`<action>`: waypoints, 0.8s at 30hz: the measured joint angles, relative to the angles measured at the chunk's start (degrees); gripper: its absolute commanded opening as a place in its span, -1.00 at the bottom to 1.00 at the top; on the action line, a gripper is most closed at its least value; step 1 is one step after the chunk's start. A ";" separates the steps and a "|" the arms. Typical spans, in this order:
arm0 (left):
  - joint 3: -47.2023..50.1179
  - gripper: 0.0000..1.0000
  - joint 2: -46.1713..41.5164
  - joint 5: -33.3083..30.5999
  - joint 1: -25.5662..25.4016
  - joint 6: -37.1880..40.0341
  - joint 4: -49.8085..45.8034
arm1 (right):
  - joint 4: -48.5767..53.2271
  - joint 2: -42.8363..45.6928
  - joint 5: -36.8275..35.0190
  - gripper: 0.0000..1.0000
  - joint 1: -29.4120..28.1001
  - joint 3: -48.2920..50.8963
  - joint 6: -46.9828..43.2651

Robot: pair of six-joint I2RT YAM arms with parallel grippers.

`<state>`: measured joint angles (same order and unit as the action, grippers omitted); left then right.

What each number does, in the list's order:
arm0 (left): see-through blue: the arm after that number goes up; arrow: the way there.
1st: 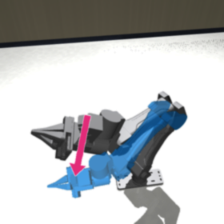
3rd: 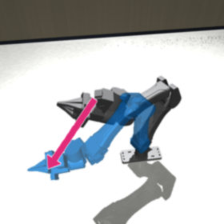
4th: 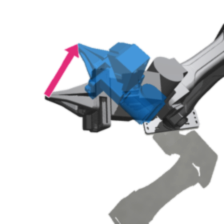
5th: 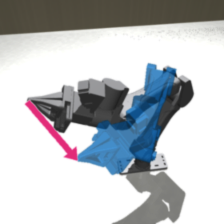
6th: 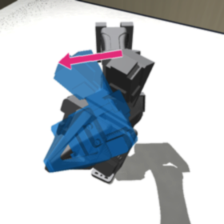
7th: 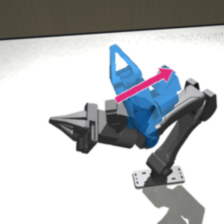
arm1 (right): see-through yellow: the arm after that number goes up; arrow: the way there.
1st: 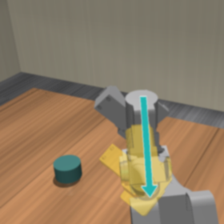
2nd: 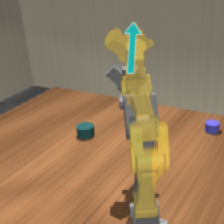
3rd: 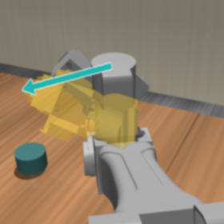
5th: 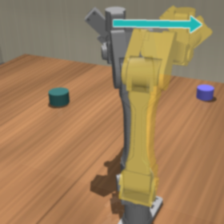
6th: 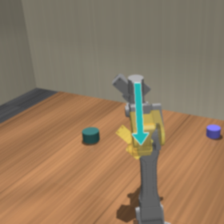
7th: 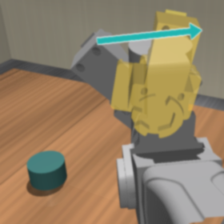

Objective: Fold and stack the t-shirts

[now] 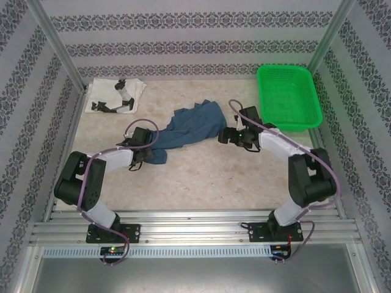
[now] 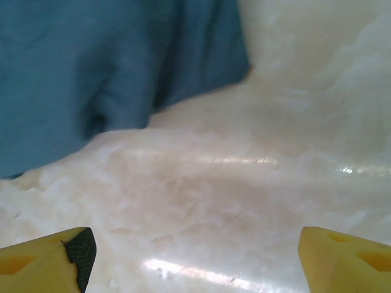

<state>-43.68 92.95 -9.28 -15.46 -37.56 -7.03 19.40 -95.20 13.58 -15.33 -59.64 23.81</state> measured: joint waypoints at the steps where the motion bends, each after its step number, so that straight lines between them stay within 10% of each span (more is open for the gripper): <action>1: -0.02 -1.00 0.20 0.00 0.22 -0.11 0.63 | -0.02 -1.81 -0.09 0.63 0.20 -0.74 -0.17; 11: -0.31 -1.00 -4.42 2.75 2.38 0.96 1.36 | -0.55 -18.99 -1.53 0.10 0.61 -14.75 0.46; 19: -6.99 -1.00 -18.47 5.81 2.97 2.45 -0.76 | -0.92 -28.72 -1.79 -1.00 0.61 -27.26 3.65; 24: -13.16 -1.00 -22.91 7.21 3.93 4.39 -5.11 | -4.11 -27.02 -0.68 -1.00 0.68 -25.92 6.43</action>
<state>-56.84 70.04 -2.07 -11.53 -33.17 -12.14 15.29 -122.21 12.91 -14.66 -85.56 30.24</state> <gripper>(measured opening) 0.062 0.047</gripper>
